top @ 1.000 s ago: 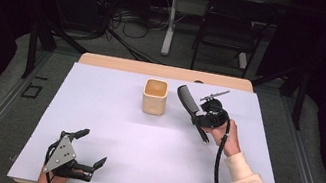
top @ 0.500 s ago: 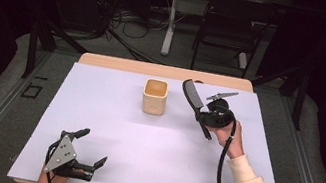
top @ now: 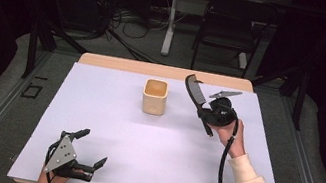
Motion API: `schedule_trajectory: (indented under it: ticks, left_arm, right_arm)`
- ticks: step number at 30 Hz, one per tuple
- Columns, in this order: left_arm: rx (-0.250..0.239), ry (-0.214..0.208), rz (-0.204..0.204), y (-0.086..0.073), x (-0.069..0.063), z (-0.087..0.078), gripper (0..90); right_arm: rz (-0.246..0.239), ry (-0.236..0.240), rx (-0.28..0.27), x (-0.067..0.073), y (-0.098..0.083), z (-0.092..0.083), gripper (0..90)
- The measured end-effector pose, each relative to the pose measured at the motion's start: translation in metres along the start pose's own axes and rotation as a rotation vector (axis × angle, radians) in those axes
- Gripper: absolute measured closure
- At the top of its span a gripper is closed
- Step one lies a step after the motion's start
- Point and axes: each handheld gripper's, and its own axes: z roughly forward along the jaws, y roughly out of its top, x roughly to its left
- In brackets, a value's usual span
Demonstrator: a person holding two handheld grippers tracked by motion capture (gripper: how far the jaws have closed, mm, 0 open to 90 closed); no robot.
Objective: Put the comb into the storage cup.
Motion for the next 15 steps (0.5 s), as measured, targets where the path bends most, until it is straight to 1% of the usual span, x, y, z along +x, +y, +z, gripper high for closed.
schedule_trajectory:
  ticks: [2,6,15]
  left_arm:
    - [-0.002,0.000,-0.002,-0.0002,-0.0002,-0.0004,0.3]
    - [0.000,-0.002,0.001,-0.0002,-0.0003,-0.0011,0.3]
    - [0.000,-0.005,0.001,-0.0001,-0.0008,-0.0004,0.3]
  right_arm:
    - [0.001,-0.002,-0.001,0.0016,0.0009,0.0003,72.9]
    - [-0.012,-0.003,-0.006,0.0042,0.0026,-0.0001,72.9]
    - [-0.006,-0.012,-0.034,0.0057,0.0050,-0.0049,72.8]
